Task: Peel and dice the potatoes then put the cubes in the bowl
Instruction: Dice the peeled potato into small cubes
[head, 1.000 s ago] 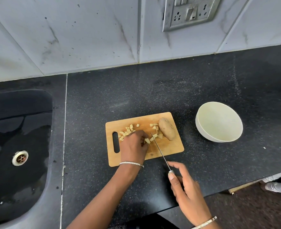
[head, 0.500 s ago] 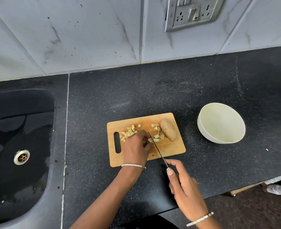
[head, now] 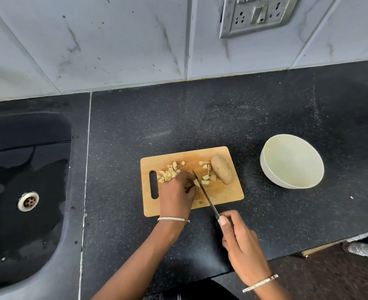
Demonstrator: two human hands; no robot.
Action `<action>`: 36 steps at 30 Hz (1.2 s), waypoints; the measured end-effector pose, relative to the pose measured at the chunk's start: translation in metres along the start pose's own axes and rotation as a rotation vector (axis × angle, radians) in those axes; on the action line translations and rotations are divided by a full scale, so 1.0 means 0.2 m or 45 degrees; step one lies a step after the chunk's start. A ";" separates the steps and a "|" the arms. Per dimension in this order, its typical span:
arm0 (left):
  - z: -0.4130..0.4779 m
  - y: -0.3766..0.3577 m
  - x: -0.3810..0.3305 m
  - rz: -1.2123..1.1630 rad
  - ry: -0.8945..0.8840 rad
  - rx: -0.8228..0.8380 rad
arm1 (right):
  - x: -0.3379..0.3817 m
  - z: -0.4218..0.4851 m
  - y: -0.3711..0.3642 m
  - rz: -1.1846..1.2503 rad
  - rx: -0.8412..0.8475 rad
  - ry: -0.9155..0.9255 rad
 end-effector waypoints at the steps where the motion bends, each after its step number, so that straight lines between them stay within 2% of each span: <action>1: 0.00 0.00 0.00 -0.002 0.003 0.001 | 0.00 0.00 0.00 -0.003 -0.004 -0.010; 25: -0.02 -0.01 0.05 -0.067 0.060 -0.063 | 0.05 0.03 -0.08 -0.118 -0.076 -0.075; 30: -0.01 0.00 0.03 -0.021 0.077 -0.028 | 0.09 0.06 -0.10 -0.239 -0.059 -0.061; 36: -0.02 0.00 0.03 -0.013 0.074 -0.058 | 0.12 0.09 -0.16 -0.484 -0.128 -0.188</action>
Point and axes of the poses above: each hand's wrist, its own z-axis towards the middle knuckle, its own y-axis out of the back of the hand, x = y × z, the point moved 8 cm from there along z, towards the middle knuckle, and after that the axes turned 10 degrees about -y, right-handed, at the moved point
